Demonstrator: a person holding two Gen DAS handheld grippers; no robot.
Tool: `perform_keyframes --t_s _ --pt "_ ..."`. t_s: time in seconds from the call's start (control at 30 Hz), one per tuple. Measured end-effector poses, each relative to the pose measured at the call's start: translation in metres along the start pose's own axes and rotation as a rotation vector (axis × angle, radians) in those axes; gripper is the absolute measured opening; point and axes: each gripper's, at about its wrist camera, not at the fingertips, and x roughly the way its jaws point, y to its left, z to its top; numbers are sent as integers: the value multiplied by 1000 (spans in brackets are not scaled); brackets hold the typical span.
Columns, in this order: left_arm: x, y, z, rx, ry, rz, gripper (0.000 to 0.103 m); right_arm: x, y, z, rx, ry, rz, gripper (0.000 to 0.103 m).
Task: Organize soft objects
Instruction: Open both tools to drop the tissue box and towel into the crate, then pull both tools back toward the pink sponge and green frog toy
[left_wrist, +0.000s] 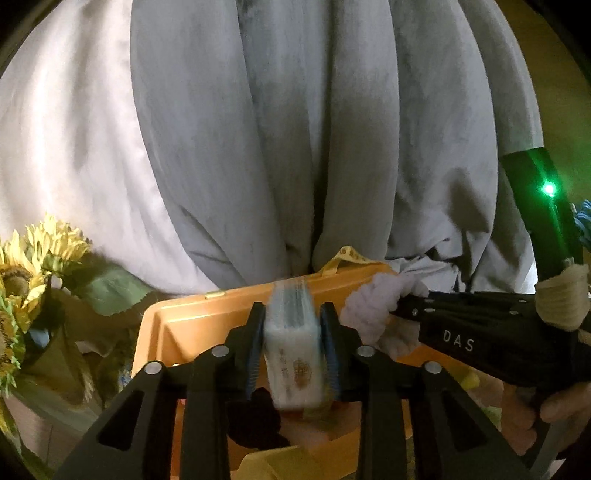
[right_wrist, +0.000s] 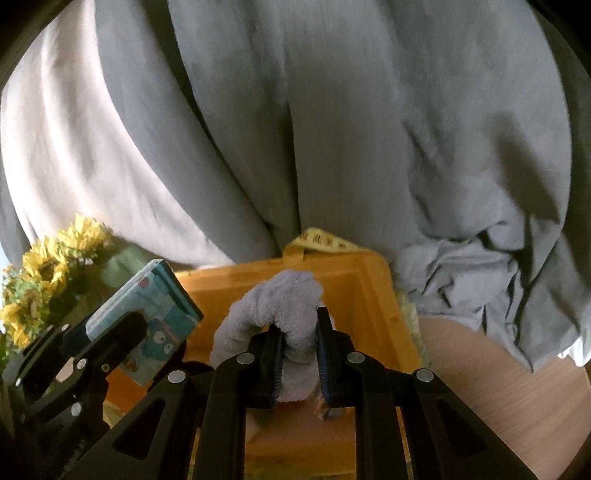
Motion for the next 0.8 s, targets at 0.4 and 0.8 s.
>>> perform_keyframes --t_s 0.4,0.8 --pt "-10 2 -1 -13 28 52 61 19 -9 -8 28 190 7 56" --pt "-29 5 1 -24 37 111 70 6 9 -2 -137 279 -113 56"
